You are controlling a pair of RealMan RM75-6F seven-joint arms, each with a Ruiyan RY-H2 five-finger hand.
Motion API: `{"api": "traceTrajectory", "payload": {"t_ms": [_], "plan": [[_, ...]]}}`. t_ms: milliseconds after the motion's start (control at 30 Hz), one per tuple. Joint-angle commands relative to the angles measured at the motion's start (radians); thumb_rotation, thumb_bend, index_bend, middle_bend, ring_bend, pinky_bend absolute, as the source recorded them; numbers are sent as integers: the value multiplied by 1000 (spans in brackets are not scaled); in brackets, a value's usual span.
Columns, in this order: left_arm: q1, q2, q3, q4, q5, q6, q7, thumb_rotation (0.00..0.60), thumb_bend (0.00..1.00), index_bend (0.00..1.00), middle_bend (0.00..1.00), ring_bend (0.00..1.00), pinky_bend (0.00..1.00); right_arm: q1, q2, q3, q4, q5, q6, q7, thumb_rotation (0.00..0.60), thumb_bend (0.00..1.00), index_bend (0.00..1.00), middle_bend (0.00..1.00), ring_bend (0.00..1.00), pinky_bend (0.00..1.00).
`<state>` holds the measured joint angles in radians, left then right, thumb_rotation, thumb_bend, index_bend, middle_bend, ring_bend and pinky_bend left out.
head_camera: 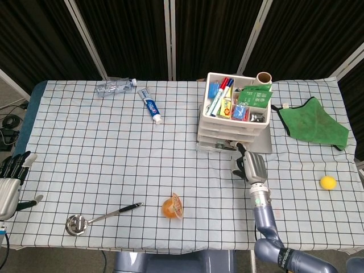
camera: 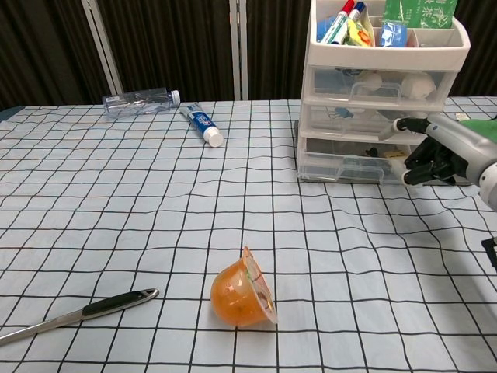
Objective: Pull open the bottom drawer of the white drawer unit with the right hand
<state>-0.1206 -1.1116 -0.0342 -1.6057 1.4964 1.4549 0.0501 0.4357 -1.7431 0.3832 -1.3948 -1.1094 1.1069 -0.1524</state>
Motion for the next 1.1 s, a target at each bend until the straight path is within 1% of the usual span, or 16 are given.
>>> {"api": "traceTrajectory", "payload": {"t_ms": [33,200,333,400,467,567,733,900,1100], "plan": [[0,0,0,0,-1,-1,0,600,55,0,0,0,0,16,7,2,-4,48,-11,-49,600,484,273,959,941,883],[0,2,0,-1,-2,-3,1,600,55,0,0,0,0,31,12,-4,-9,117,-20,-119,600,495,273,962,941,883],[0,4,0,-3,-2,-3,1,600,55,0,0,0,0,42,16,-12,-16,164,-25,-158,600,540,281,974,949,883],[0,4,1,-3,-2,-4,1,600,55,0,0,0,0,46,17,-15,-18,177,-24,-168,600,562,309,980,954,883],[0,4,1,-4,-2,-4,2,600,55,0,0,0,0,50,18,-19,-20,186,-21,-174,600,579,369,983,957,884],[0,5,1,-5,-2,-4,3,600,55,0,0,0,0,52,21,-27,-28,190,-15,-175,600,593,448,989,958,884],[2,6,3,-8,3,-1,5,600,54,0,0,0,0,47,28,-47,-52,174,0,-162,600,602,514,991,959,884],[4,8,3,-11,8,5,5,600,55,0,0,0,0,40,39,-66,-83,165,10,-154,600,606,541,991,959,884],[7,10,6,-16,14,12,4,600,55,0,0,0,0,26,58,-105,-127,151,29,-169,600,605,551,991,959,884]]}}
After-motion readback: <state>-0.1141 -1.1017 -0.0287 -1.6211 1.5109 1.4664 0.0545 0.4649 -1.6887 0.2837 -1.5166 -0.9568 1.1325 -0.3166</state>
